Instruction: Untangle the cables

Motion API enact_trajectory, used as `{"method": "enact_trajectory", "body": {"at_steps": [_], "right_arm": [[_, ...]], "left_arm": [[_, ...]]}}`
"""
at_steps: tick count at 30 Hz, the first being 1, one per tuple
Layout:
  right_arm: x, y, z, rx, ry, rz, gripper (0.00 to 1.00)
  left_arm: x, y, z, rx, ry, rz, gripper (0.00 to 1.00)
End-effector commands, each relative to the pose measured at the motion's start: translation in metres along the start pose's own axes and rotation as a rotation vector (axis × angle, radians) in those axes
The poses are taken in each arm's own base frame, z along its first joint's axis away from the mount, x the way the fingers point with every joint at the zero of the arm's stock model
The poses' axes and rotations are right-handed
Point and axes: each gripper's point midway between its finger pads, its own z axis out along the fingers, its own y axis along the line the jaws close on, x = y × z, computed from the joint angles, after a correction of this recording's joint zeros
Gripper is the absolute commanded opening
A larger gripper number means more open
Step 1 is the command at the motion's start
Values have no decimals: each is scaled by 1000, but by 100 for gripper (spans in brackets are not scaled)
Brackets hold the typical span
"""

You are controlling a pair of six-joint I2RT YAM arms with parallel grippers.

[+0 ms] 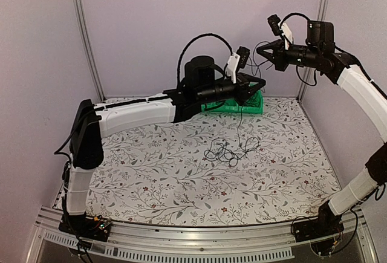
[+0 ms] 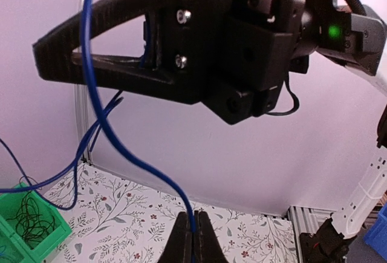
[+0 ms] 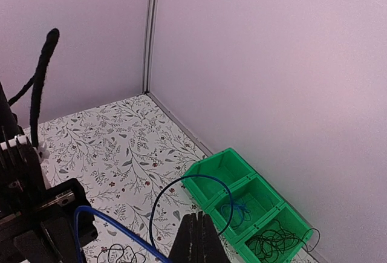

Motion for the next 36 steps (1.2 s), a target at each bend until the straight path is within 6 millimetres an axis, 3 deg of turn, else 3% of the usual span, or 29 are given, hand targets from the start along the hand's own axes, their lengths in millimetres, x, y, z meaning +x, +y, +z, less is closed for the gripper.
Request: {"method": "enact_trajectory", "body": {"at_steps": [1,4,8,11,15,26,31,36], "right_arm": [[29,-2,3,18,77,32,0],[51,4,1,-56,109,65,5],[72,30,-9,-222,115,63,26],[78,58,-21,-351,89,21,39],[78,79,-33,-430,38,-21,50],[80,82,-28,-481,18,-24,40],[83,81,-24,-482,15,-28,52],[84,70,-13,-420,27,-47,54]], "left_arm": [[-71,-14,-31,-29,-107,33,0],[-88,-16,-41,-52,-113,43,0],[-101,-15,-47,-84,-100,40,0],[-104,-15,-48,-93,-72,29,0],[-103,-17,-52,-95,-41,14,0],[-110,-18,-61,-118,-28,13,0],[-114,-19,-60,-117,-38,11,0],[-119,-21,-59,-108,-42,11,0]]}}
